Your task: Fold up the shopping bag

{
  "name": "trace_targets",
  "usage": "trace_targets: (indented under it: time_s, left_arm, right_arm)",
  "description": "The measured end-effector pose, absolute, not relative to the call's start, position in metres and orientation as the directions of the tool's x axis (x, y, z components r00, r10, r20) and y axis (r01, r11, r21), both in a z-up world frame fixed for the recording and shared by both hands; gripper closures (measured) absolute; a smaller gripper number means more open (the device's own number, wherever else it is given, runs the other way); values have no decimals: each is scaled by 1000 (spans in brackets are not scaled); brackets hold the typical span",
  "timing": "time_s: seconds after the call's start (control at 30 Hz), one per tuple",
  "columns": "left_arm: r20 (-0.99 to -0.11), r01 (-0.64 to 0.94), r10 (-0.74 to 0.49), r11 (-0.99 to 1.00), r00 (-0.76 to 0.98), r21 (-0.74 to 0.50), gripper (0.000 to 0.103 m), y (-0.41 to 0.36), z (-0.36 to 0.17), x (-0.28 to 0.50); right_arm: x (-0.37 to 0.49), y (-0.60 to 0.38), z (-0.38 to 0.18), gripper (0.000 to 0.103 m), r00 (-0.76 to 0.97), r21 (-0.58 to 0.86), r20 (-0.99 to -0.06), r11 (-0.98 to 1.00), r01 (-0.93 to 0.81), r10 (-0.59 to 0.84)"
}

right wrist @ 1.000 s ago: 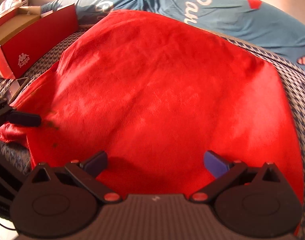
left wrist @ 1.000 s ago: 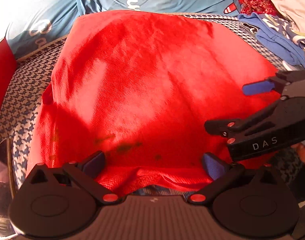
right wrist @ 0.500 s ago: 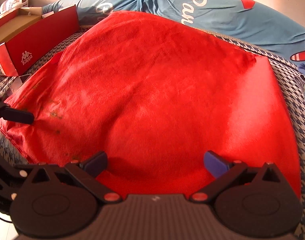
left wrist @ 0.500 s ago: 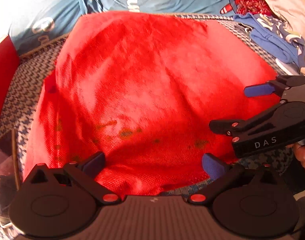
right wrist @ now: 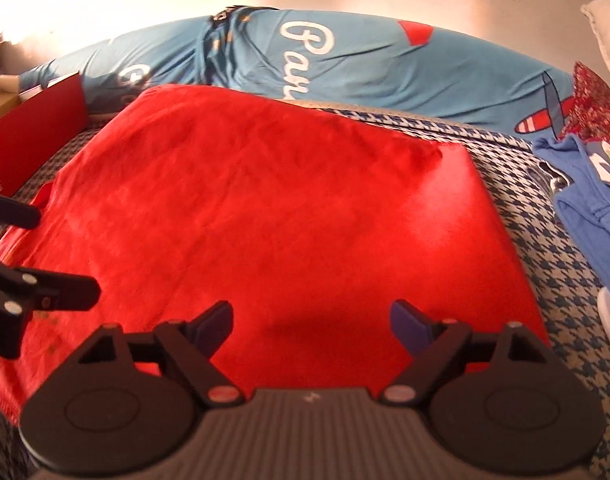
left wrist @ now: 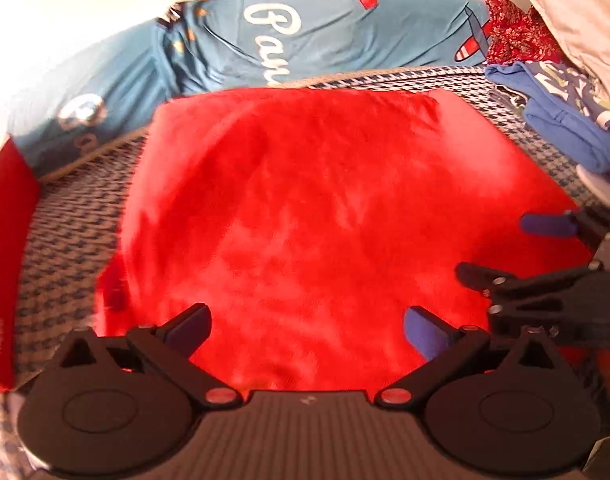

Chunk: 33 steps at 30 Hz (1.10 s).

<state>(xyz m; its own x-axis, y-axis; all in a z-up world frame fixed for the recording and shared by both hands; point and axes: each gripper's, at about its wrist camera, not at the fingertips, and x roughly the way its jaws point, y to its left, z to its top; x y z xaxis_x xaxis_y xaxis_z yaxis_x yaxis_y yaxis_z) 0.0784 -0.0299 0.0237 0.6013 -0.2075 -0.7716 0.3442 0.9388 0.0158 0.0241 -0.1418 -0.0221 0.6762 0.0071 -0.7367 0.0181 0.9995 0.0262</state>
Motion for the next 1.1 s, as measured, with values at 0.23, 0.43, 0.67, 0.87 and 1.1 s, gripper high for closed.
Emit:
trace_targets:
  time_s: [0.23,0.43,0.67,0.87,1.1]
  left_arm:
    - [-786,335,-216,942,580,-12,0,-33,7,90]
    - [-801,276,-199,960,565,-44,0,-27,-2,95]
    - [-804,256,-195,965,561,-56,0,-22,-4,96]
    - [-797,263,-203,963,569,-58,0,-21,-3,93]
    - [-789,263,-180,964,587,-25,4,-20,-5,92]
  right_arm:
    - [33,-138,-34,14,654,16,-756,998,61,-28]
    - [38,-137,-43,0,662,18,-748,996,92,-47]
    - [39,-137,-47,0,690,20,-722,995,94,-51]
    - [38,-135,-49,0,701,21,-711,995,98,-54]
    - [38,-135,-51,0,709,23,-703,995,101,-56]
